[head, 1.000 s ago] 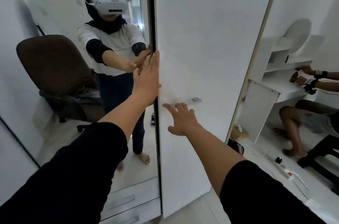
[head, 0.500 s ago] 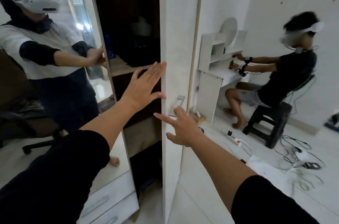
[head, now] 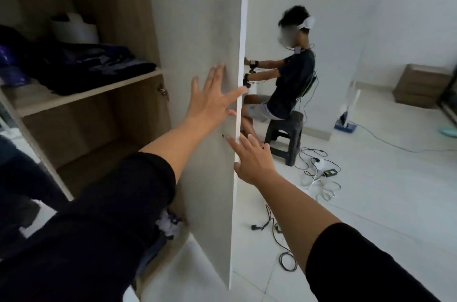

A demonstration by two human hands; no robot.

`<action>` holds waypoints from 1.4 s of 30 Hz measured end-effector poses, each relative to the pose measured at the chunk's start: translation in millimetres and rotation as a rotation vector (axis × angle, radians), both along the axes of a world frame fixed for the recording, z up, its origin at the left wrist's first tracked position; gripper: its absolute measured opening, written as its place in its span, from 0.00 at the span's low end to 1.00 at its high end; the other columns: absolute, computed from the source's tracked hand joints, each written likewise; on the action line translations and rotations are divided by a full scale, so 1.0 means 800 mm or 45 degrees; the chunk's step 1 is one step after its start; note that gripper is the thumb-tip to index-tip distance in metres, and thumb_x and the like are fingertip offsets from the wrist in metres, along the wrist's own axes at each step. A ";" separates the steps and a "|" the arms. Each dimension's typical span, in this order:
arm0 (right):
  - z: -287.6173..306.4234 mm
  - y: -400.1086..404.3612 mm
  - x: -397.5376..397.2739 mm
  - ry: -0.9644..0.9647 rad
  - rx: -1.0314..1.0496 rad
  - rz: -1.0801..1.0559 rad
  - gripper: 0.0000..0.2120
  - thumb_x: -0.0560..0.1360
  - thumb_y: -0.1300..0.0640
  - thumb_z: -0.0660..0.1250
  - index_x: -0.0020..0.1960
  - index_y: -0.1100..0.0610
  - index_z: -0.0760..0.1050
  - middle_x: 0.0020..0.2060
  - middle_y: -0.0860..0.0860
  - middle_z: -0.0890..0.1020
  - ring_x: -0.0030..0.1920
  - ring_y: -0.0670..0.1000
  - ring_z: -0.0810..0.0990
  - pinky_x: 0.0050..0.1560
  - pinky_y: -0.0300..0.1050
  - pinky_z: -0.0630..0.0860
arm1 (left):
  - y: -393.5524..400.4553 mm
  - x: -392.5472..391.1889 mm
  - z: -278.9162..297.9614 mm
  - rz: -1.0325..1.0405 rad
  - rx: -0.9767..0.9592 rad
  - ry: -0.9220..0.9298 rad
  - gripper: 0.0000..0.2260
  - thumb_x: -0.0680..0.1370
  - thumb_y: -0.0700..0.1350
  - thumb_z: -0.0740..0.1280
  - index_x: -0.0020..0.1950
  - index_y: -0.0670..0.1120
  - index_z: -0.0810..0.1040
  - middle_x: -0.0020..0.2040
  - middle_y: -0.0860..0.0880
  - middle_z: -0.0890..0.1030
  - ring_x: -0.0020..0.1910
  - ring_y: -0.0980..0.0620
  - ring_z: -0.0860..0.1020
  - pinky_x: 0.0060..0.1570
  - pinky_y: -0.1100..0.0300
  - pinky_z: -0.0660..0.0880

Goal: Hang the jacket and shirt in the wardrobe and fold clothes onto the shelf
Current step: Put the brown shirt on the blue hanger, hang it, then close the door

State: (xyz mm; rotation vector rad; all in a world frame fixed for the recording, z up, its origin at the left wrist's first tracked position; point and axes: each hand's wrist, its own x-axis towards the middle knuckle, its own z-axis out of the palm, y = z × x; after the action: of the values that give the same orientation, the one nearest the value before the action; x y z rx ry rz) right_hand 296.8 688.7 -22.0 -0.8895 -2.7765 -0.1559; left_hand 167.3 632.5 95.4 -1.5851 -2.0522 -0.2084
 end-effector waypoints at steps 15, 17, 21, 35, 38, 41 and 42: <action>0.005 0.223 0.023 -0.132 -0.062 0.098 0.38 0.77 0.53 0.61 0.76 0.43 0.39 0.77 0.49 0.50 0.76 0.54 0.51 0.67 0.63 0.61 | 0.212 0.043 -0.013 0.210 0.064 -0.059 0.27 0.77 0.49 0.66 0.72 0.60 0.57 0.76 0.37 0.37 0.76 0.39 0.39 0.69 0.35 0.50; 0.008 0.242 0.022 -0.162 -0.055 0.134 0.38 0.77 0.53 0.61 0.76 0.44 0.39 0.76 0.50 0.53 0.75 0.55 0.53 0.67 0.62 0.62 | 0.225 0.048 -0.011 0.239 0.069 -0.106 0.27 0.77 0.48 0.66 0.72 0.60 0.58 0.76 0.38 0.36 0.76 0.40 0.38 0.70 0.36 0.48; 0.012 0.252 0.016 -0.164 -0.023 0.213 0.34 0.77 0.55 0.57 0.77 0.51 0.42 0.58 0.53 0.78 0.60 0.56 0.75 0.58 0.51 0.71 | 0.226 0.051 -0.023 0.322 0.003 -0.124 0.33 0.79 0.45 0.62 0.75 0.63 0.44 0.77 0.45 0.37 0.77 0.46 0.38 0.70 0.36 0.46; 0.036 0.117 -0.058 -0.071 -0.035 0.826 0.37 0.77 0.55 0.58 0.78 0.53 0.38 0.69 0.55 0.64 0.65 0.58 0.69 0.59 0.52 0.70 | -0.064 0.062 -0.126 1.488 0.025 -0.533 0.40 0.79 0.39 0.61 0.75 0.47 0.30 0.78 0.52 0.37 0.77 0.50 0.37 0.71 0.38 0.49; 0.051 0.044 -0.067 -0.041 -0.031 1.019 0.37 0.78 0.52 0.58 0.78 0.53 0.37 0.71 0.54 0.62 0.66 0.57 0.67 0.59 0.51 0.70 | -0.135 0.097 -0.124 1.651 0.063 -0.574 0.39 0.79 0.38 0.60 0.75 0.46 0.31 0.78 0.51 0.37 0.77 0.49 0.38 0.71 0.38 0.48; 0.062 -0.034 -0.063 0.010 -0.053 1.217 0.37 0.78 0.52 0.59 0.77 0.52 0.38 0.72 0.54 0.62 0.66 0.57 0.66 0.59 0.52 0.69 | -0.204 0.138 -0.117 1.818 0.088 -0.564 0.40 0.78 0.37 0.61 0.75 0.46 0.32 0.78 0.51 0.38 0.77 0.49 0.38 0.72 0.38 0.49; 0.065 -0.060 -0.059 0.022 -0.064 1.287 0.37 0.78 0.53 0.59 0.78 0.52 0.39 0.71 0.55 0.62 0.66 0.57 0.67 0.59 0.53 0.69 | -0.228 0.152 -0.116 1.874 0.098 -0.554 0.41 0.77 0.37 0.62 0.75 0.45 0.32 0.78 0.51 0.38 0.77 0.49 0.39 0.72 0.38 0.50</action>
State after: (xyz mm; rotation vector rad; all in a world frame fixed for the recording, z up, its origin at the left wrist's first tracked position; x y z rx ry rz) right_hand 249.9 640.4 29.6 0.5530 -2.8396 0.0946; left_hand 288.8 450.0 2.2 0.3174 -2.8950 -0.0584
